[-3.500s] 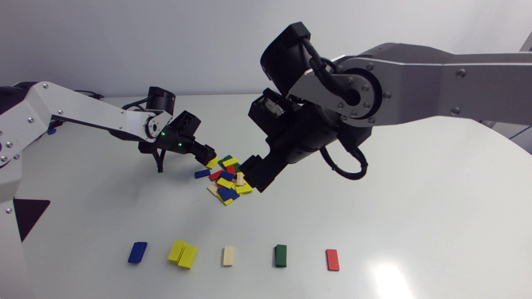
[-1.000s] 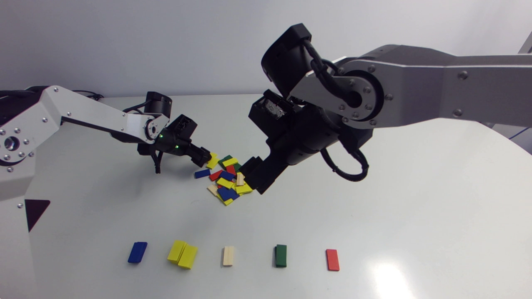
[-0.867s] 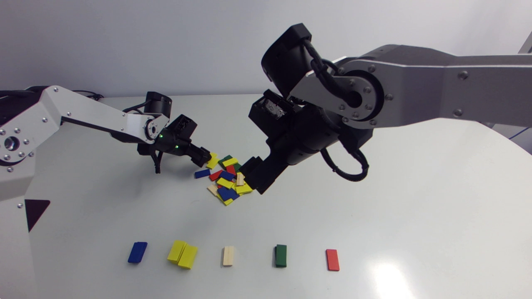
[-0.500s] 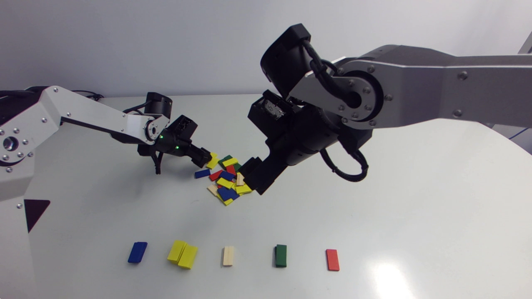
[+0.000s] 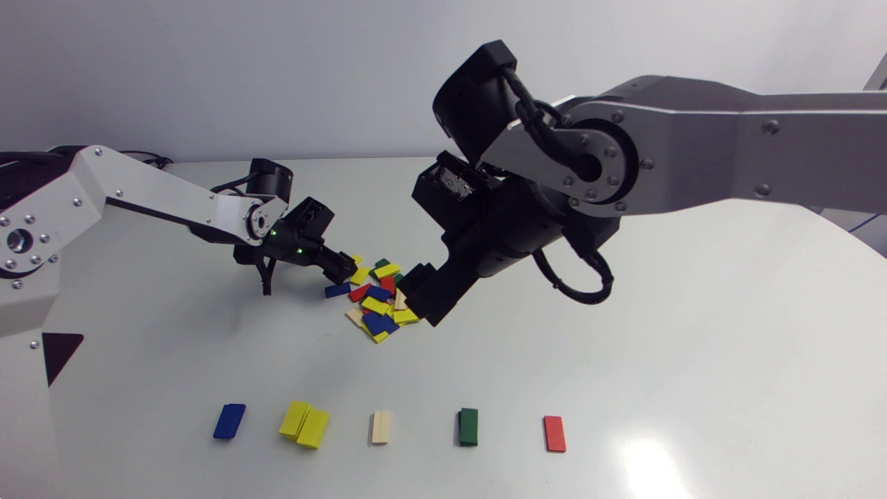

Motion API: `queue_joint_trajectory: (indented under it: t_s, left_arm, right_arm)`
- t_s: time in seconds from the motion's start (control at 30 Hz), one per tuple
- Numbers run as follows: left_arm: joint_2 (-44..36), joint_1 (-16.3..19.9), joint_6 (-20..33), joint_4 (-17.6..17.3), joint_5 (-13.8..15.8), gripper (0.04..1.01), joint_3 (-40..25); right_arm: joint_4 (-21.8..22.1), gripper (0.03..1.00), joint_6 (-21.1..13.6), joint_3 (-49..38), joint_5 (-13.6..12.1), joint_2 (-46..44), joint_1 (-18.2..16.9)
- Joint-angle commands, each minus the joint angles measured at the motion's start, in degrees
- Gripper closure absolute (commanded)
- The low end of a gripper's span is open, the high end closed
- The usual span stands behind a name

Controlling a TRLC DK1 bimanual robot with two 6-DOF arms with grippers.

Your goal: Take domino bricks one by one from the mixed stack on the table and place each onto the existing stack of the same color.

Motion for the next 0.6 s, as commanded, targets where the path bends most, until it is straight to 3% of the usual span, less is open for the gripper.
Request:
queue_joint_trajectory:
  t_s: [0.0,0.23,0.4,0.57]
  left_arm:
    - [1.36,0.84,1.08,0.01,0.48,0.077,1.37]
    - [1.71,-0.22,1.26,-0.26,0.4,0.362,1.81]
    - [2.06,-0.57,1.52,-1.58,0.4,0.641,2.69]
    - [3.2,-0.75,2.14,-3.51,0.66,0.652,3.57]
  right_arm:
    - [0.62,0.066,0.93,-1.59,-0.24,-0.93,0.44]
    - [0.62,0.066,0.85,-1.94,-0.24,-1.2,0.35]
    - [0.71,0.066,0.85,-1.94,-0.24,-1.2,0.26]
    - [0.8,0.066,0.93,-2.11,-0.24,-1.2,0.26]
